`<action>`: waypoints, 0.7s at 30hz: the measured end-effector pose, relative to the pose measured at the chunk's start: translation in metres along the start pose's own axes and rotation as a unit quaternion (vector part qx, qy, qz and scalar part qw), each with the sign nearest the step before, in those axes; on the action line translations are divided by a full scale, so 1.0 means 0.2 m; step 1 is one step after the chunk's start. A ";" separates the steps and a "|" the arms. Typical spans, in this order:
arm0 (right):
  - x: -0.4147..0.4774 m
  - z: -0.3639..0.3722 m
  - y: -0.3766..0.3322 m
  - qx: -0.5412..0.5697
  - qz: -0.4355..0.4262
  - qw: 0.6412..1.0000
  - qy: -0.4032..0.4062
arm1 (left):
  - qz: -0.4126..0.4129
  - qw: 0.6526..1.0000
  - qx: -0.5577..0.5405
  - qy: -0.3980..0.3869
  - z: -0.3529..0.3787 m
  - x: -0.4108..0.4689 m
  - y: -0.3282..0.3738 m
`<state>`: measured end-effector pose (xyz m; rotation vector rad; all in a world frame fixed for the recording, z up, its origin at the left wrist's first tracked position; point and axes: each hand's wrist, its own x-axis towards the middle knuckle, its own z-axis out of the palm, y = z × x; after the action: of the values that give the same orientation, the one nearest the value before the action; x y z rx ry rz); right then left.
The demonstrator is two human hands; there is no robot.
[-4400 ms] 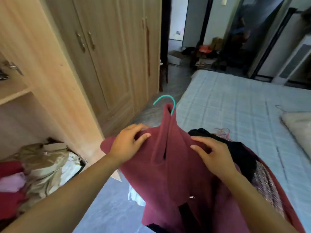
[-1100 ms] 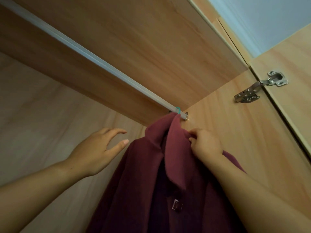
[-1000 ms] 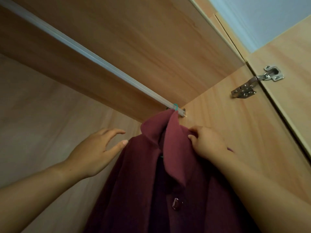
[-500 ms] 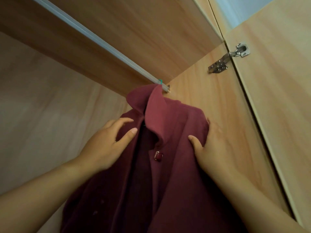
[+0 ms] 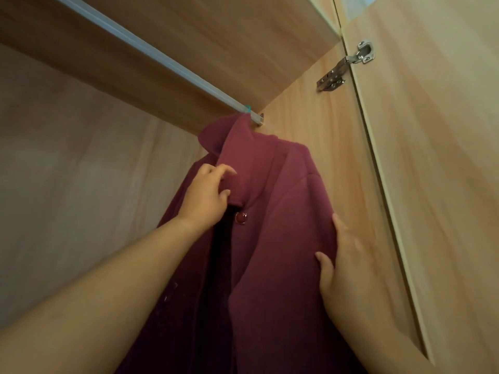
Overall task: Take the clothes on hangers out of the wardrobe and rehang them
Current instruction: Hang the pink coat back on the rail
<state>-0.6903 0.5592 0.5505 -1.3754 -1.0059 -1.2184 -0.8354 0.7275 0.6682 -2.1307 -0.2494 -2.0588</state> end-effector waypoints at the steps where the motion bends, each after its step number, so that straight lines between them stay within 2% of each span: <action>1: -0.04 0.00 0.01 -0.008 -0.011 1.000 0.008 | -0.002 1.000 0.005 0.002 -0.01 -0.02 -0.02; 5: -0.25 -0.01 0.06 -0.041 -0.032 0.997 0.058 | -0.075 0.997 -0.026 -0.002 -0.04 -0.20 -0.01; 9: -0.43 -0.08 0.05 -0.021 -0.006 0.999 0.043 | -0.129 0.978 -0.132 -0.098 -0.03 -0.55 0.11; 13: -0.62 -0.17 0.00 -0.021 0.042 0.999 0.011 | -0.160 0.940 -0.248 -0.172 -0.02 -0.89 0.23; 16: -0.75 -0.24 -0.01 0.001 0.098 0.995 -0.019 | -0.198 0.902 -0.352 -0.151 -0.03 -1.00 0.28; 19: -0.87 -0.29 -0.03 0.006 0.123 0.992 -0.038 | -0.199 0.916 -0.325 -0.128 -0.06 -1.04 0.26; 21: -0.96 -0.33 -0.04 -0.012 0.143 0.987 -0.066 | -0.205 0.926 -0.283 -0.143 -0.09 -1.09 0.24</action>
<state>-0.7369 0.5009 0.3605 -1.5758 -0.8499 -0.9397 -0.8492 0.6757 0.4512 -2.9560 -0.1568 -2.2282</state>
